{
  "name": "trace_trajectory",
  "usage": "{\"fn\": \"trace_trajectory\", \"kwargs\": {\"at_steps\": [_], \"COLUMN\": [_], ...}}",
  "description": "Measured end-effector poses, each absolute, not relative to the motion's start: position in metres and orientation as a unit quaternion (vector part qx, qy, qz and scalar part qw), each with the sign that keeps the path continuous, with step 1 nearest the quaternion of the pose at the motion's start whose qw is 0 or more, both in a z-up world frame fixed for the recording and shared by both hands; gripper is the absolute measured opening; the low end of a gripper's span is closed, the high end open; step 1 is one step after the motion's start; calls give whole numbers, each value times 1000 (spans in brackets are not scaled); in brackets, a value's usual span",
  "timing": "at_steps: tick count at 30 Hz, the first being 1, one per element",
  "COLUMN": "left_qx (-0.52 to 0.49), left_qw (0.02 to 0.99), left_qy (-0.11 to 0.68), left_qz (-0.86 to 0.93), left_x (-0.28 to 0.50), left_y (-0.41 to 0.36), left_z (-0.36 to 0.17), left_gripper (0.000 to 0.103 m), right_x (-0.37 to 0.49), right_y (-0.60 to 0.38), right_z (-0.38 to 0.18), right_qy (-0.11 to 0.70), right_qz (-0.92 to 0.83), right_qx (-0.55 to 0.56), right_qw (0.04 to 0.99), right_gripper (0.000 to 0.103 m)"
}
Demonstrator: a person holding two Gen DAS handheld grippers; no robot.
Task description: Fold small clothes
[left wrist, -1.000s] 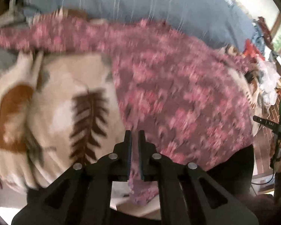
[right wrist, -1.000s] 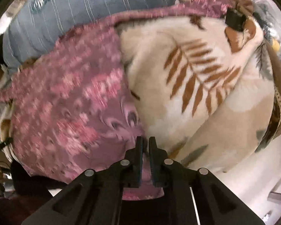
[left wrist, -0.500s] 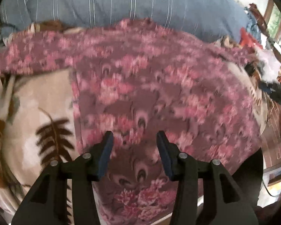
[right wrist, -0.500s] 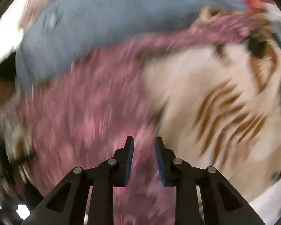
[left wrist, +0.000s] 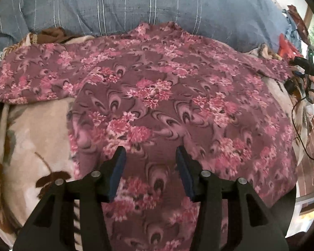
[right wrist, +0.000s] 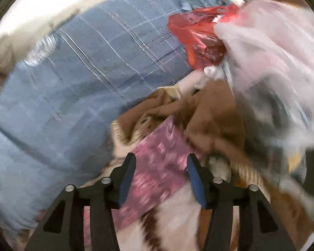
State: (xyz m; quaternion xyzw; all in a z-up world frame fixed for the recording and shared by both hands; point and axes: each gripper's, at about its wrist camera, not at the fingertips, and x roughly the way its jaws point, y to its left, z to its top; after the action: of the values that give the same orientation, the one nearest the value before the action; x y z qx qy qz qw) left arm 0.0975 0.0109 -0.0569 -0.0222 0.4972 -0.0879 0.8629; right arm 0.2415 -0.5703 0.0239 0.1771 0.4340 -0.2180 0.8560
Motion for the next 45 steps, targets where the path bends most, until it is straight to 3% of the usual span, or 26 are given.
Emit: {"fn": "trace_trajectory", "kwargs": {"at_steps": [6, 7, 8, 10, 17, 23, 30, 45], "left_qx": [-18, -18, -19, -22, -16, -51, -103, -206], "left_qw": [858, 858, 859, 862, 891, 898, 901, 889], "left_qy": [506, 505, 504, 496, 439, 423, 411, 406], "left_qz": [-87, -89, -92, -101, -113, -107, -88, -48], "left_x": [110, 112, 114, 119, 150, 187, 200, 207], "left_y": [7, 7, 7, 8, 18, 45, 85, 168], "left_z": [-63, -62, -61, -56, -33, -31, -41, -43], "left_gripper": [48, 48, 48, 48, 52, 54, 54, 54], "right_x": [266, 269, 271, 269, 247, 228, 234, 241], "right_y": [-580, -578, -578, -582, -547, -461, -326, -27], "right_z": [-10, -13, -14, -13, 28, 40, 22, -51], "right_qy": [475, 482, 485, 493, 446, 441, 455, 529], "right_qz": [-239, -240, -238, -210, -156, -79, 25, 216], "right_qx": [71, 57, 52, 77, 103, 143, 200, 170], "right_qw": [844, 840, 840, 841, 875, 883, 867, 803], "right_gripper": [54, 41, 5, 3, 3, 3, 3, 3]}}
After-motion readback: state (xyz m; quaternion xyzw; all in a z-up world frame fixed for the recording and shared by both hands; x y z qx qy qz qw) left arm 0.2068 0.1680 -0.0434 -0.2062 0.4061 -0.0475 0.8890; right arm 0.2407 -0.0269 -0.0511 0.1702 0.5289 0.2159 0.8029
